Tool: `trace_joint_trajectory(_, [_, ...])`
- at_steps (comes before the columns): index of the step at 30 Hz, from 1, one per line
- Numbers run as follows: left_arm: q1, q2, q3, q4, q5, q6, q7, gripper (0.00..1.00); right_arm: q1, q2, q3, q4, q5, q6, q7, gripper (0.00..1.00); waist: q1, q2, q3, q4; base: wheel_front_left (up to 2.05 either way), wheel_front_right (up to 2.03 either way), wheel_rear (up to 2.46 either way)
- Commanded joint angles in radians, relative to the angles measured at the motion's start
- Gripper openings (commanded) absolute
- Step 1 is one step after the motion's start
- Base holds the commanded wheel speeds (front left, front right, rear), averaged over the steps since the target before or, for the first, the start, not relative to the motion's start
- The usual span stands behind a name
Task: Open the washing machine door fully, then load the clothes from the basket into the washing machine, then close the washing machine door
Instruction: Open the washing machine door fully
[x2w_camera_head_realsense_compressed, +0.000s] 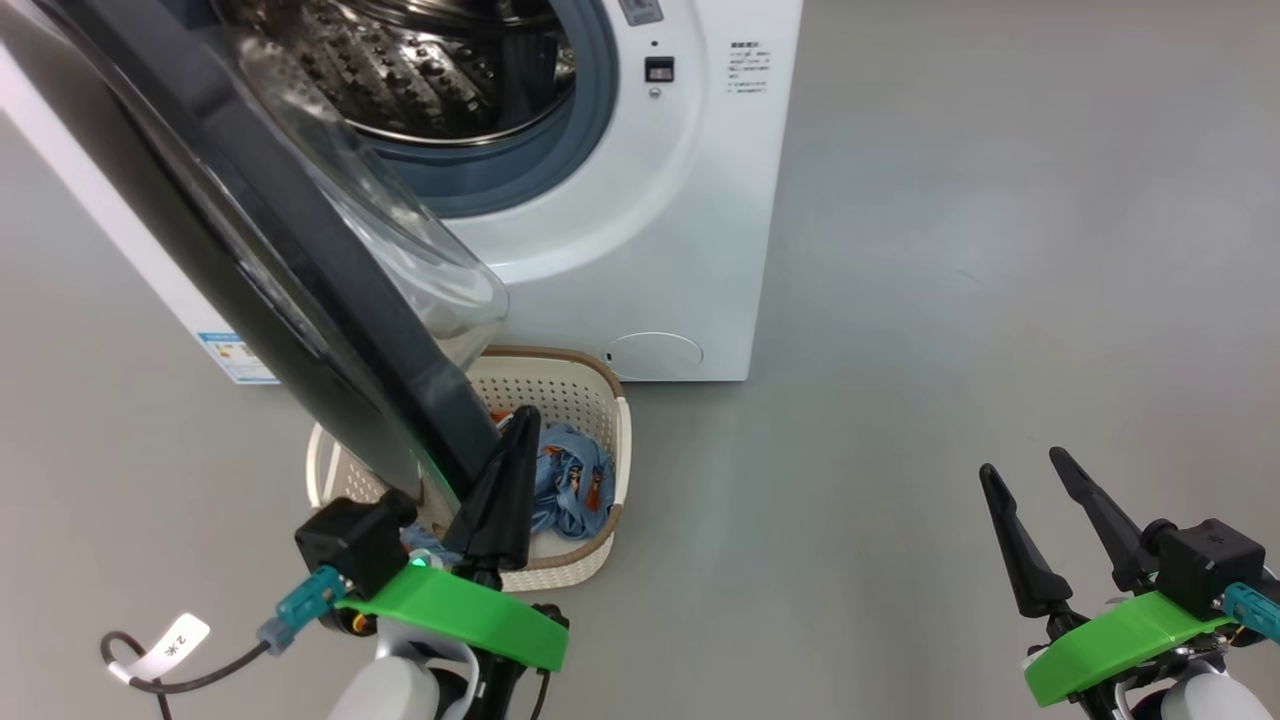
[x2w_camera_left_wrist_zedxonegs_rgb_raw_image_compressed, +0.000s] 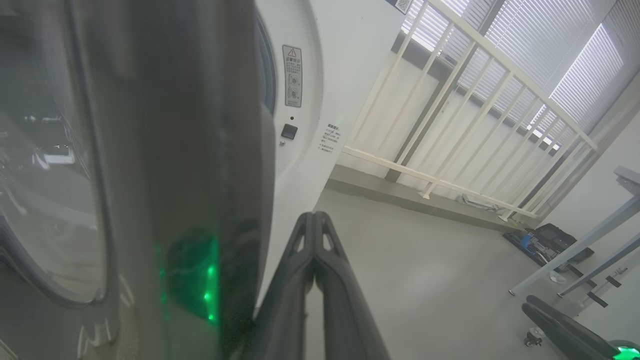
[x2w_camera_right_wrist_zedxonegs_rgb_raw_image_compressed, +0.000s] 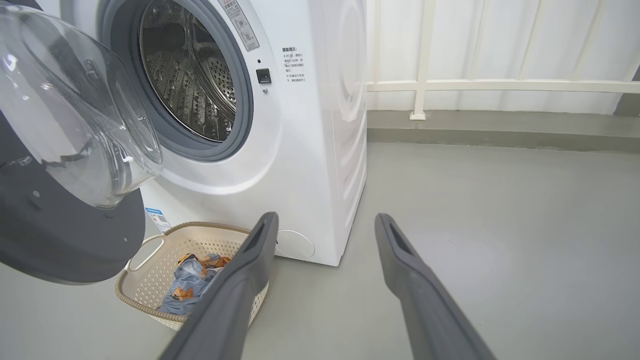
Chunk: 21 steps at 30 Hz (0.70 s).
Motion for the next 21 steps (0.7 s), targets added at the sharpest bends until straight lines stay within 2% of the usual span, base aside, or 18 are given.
trace_joint_trajectory(1, [-0.002, 0.047, 0.065, -0.017, 0.0, 0.03, -0.001, 0.0, 0.016, -0.019, 0.014, -0.029, -0.009, 0.002, -0.013, 1.0, 0.0, 0.0, -0.001, 0.012, 0.0, 0.0, 0.0])
trace_joint_trajectory(21, [0.042, 0.064, 0.04, -0.1, 0.0, 0.06, 0.041, 0.0, 0.014, -0.034, 0.003, -0.036, -0.012, 0.002, -0.013, 1.0, 0.0, 0.0, 0.0, 0.108, 0.0, 0.0, 0.0])
